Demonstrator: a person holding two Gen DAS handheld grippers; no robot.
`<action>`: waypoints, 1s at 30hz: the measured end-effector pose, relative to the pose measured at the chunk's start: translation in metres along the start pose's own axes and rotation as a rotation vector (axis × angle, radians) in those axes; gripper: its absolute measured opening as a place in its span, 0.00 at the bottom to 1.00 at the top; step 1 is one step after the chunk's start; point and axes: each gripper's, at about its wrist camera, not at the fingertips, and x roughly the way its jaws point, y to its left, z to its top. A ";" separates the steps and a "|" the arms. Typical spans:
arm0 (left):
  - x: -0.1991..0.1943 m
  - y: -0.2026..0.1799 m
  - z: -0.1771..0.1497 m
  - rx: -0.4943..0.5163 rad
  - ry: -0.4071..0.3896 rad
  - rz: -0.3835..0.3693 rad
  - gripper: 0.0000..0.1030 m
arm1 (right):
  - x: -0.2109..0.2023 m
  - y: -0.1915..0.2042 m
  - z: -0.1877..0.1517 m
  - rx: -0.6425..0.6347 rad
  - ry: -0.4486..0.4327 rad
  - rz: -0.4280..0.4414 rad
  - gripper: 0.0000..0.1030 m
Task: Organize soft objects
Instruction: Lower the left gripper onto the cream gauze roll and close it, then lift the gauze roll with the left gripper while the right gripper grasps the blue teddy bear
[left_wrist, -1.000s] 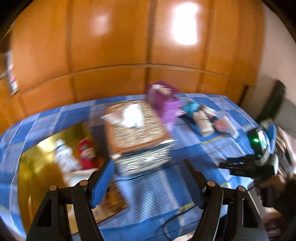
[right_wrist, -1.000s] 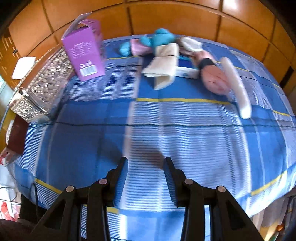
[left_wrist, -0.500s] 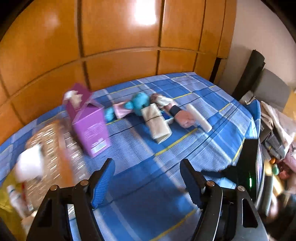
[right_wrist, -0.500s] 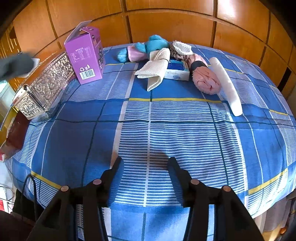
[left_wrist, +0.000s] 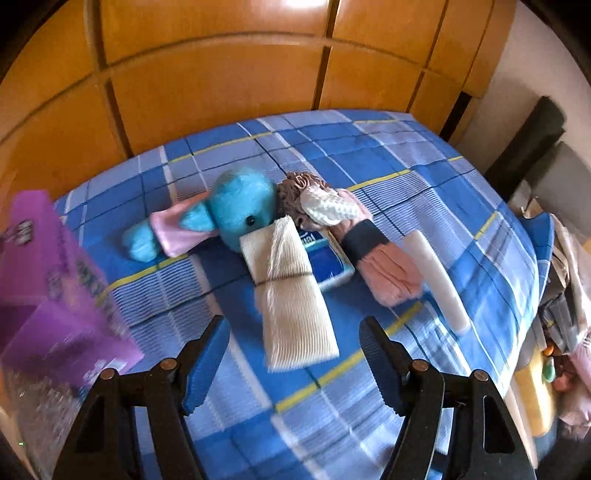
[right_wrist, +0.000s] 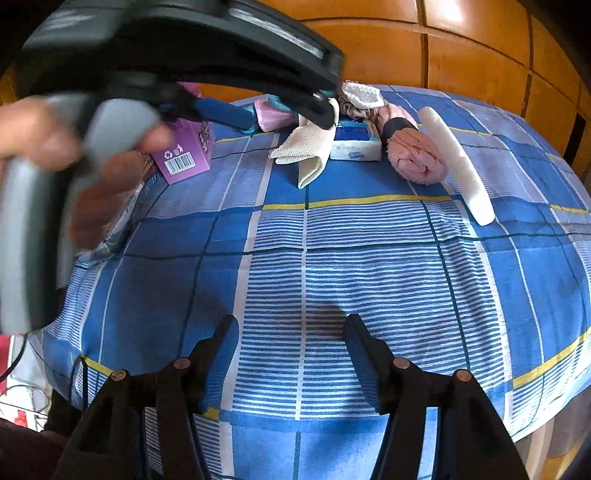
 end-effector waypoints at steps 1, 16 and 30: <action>0.007 -0.001 0.004 -0.003 0.013 0.007 0.71 | 0.000 -0.001 0.001 0.004 -0.001 0.004 0.59; 0.008 0.027 -0.039 -0.062 0.006 -0.053 0.40 | -0.011 -0.011 0.001 0.015 -0.026 0.061 0.59; -0.046 0.049 -0.147 0.032 -0.040 -0.080 0.40 | -0.029 -0.024 0.073 -0.118 -0.059 -0.024 0.54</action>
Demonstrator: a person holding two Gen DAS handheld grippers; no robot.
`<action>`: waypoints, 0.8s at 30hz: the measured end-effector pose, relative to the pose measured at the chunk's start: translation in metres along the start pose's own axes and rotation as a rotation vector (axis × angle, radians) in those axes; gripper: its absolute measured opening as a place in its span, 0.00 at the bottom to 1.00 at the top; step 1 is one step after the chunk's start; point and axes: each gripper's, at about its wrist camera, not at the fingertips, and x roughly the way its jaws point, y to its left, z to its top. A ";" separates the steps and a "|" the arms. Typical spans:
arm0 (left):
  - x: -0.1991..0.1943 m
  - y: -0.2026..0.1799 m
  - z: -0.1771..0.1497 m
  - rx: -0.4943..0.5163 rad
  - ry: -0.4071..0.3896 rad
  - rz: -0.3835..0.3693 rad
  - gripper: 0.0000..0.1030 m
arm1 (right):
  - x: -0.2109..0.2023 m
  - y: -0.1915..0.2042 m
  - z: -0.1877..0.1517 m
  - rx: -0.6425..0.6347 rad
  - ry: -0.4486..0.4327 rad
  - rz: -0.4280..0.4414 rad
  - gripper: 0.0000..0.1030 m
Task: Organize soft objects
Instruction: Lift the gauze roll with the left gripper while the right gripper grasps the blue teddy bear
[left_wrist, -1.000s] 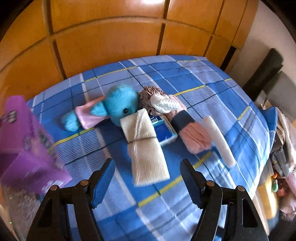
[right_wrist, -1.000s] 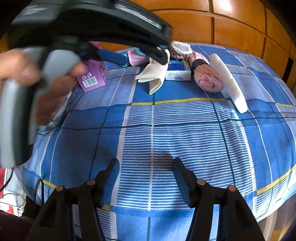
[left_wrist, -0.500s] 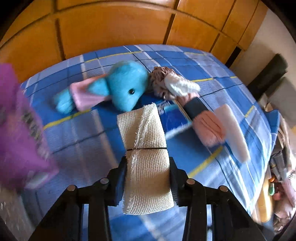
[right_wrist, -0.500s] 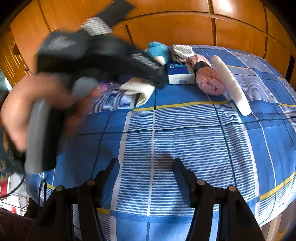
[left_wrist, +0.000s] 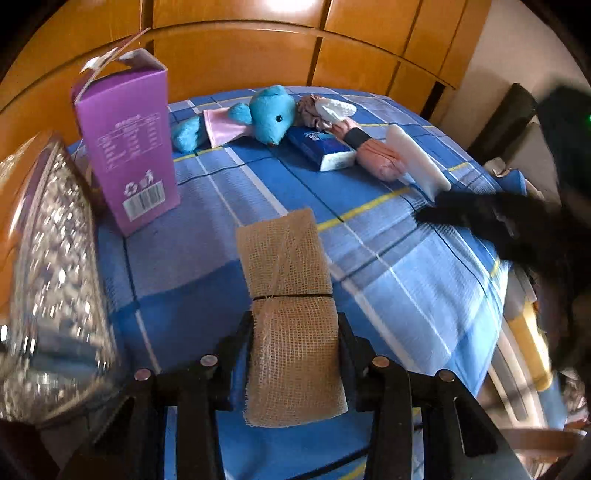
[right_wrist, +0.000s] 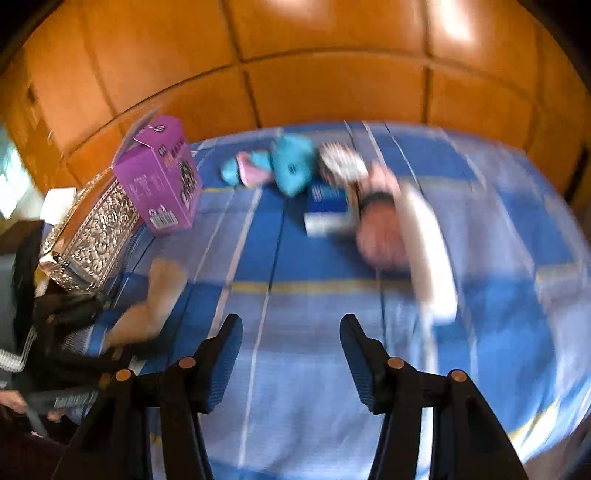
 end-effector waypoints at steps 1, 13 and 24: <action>-0.002 0.002 -0.003 -0.002 -0.001 -0.005 0.40 | 0.005 0.003 0.014 -0.057 -0.003 -0.018 0.54; -0.003 0.012 -0.013 -0.022 -0.016 -0.028 0.40 | 0.092 0.032 0.138 -0.458 0.086 -0.164 0.71; -0.002 0.012 -0.016 -0.031 -0.026 -0.036 0.40 | 0.167 0.052 0.157 -0.661 0.245 -0.220 0.54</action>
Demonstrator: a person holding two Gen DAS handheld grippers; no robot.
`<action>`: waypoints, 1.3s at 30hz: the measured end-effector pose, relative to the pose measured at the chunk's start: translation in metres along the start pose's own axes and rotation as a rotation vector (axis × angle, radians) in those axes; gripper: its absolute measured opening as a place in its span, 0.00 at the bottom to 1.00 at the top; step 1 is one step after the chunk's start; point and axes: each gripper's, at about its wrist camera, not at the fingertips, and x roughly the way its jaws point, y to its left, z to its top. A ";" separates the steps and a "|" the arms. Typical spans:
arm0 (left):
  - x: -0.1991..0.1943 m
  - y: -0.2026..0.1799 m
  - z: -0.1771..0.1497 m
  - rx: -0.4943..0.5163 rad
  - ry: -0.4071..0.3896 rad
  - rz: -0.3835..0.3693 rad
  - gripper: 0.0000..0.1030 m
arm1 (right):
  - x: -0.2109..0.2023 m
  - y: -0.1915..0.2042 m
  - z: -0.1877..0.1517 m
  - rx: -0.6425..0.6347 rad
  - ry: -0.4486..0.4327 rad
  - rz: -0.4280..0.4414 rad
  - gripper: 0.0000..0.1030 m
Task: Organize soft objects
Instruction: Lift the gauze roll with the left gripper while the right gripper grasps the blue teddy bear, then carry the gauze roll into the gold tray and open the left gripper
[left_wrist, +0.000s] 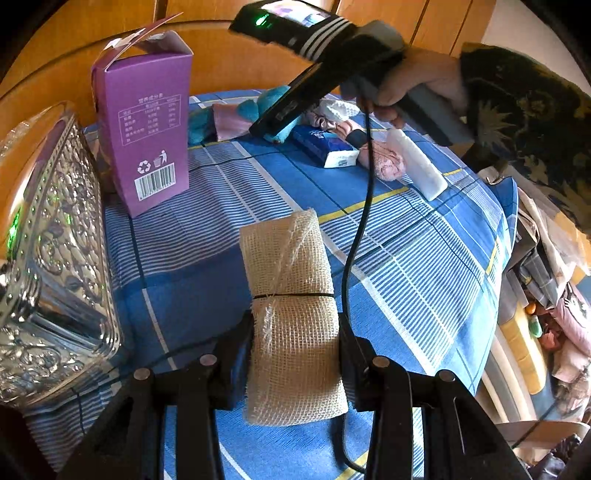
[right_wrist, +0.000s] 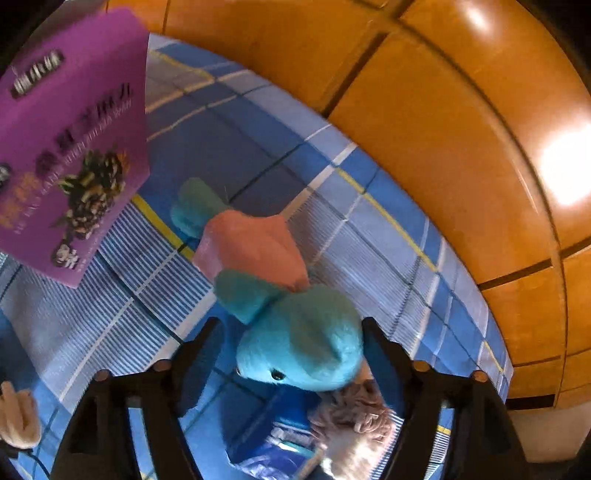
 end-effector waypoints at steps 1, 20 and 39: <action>0.000 0.000 0.000 -0.002 -0.001 0.000 0.40 | 0.000 0.002 0.000 -0.012 -0.012 -0.041 0.52; 0.000 0.002 0.006 -0.044 0.023 0.007 0.40 | -0.128 -0.003 -0.111 0.512 -0.122 0.109 0.47; -0.058 -0.001 0.188 -0.014 -0.250 0.109 0.40 | -0.113 0.076 -0.192 0.571 -0.017 0.020 0.51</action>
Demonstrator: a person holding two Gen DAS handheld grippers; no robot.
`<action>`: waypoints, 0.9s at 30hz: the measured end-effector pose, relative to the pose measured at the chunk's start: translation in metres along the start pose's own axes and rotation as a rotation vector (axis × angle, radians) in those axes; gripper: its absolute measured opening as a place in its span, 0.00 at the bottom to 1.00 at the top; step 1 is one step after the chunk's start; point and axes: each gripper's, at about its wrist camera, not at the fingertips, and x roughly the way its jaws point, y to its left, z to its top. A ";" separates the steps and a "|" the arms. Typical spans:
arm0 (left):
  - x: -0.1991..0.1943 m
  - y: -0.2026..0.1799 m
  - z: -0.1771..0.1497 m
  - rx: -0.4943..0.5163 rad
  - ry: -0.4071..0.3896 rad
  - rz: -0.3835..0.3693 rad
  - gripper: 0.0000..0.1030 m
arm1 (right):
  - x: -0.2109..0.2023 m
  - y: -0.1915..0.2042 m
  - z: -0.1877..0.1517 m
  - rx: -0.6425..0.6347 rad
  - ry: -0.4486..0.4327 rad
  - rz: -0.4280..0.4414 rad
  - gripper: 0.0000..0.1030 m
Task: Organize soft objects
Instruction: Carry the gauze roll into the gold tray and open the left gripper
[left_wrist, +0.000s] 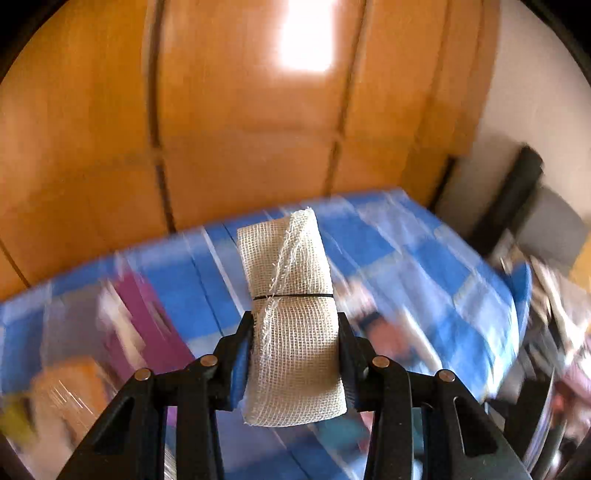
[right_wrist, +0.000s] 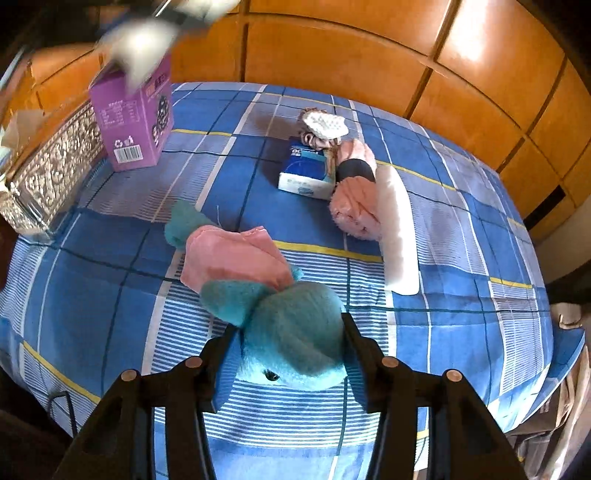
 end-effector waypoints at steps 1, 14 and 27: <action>-0.006 0.014 0.014 -0.028 -0.031 0.016 0.40 | 0.001 0.001 -0.001 -0.005 -0.003 -0.003 0.52; -0.120 0.238 -0.029 -0.410 -0.099 0.396 0.40 | 0.011 0.002 -0.009 -0.003 -0.029 -0.015 0.56; -0.204 0.260 -0.243 -0.657 0.002 0.514 0.41 | 0.009 0.011 -0.014 -0.033 -0.076 -0.079 0.56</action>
